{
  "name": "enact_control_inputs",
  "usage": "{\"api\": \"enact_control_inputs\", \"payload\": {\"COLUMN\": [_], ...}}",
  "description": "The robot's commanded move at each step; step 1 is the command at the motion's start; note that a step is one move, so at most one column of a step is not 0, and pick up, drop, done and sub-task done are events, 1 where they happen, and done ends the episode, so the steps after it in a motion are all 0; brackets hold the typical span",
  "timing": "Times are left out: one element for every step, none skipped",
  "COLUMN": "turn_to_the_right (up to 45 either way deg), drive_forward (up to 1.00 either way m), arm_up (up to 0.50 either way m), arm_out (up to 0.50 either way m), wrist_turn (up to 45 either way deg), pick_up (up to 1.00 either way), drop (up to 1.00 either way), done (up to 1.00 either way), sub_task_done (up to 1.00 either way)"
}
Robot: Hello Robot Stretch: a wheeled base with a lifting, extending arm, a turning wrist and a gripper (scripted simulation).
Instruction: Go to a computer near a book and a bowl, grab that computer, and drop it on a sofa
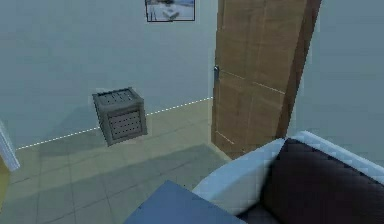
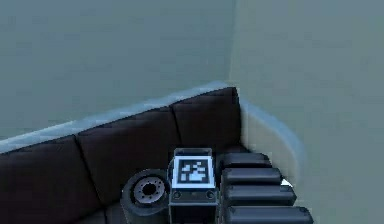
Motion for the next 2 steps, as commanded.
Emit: {"api": "enact_control_inputs", "payload": {"turn_to_the_right": [45.0,45.0], "drive_forward": [0.0,0.0], "arm_up": [0.0,0.0], "arm_out": [0.0,0.0], "wrist_turn": [0.0,0.0], "pick_up": [0.0,0.0], "drop": [0.0,0.0], "done": [0.0,0.0], "sub_task_done": [0.0,0.0]}}
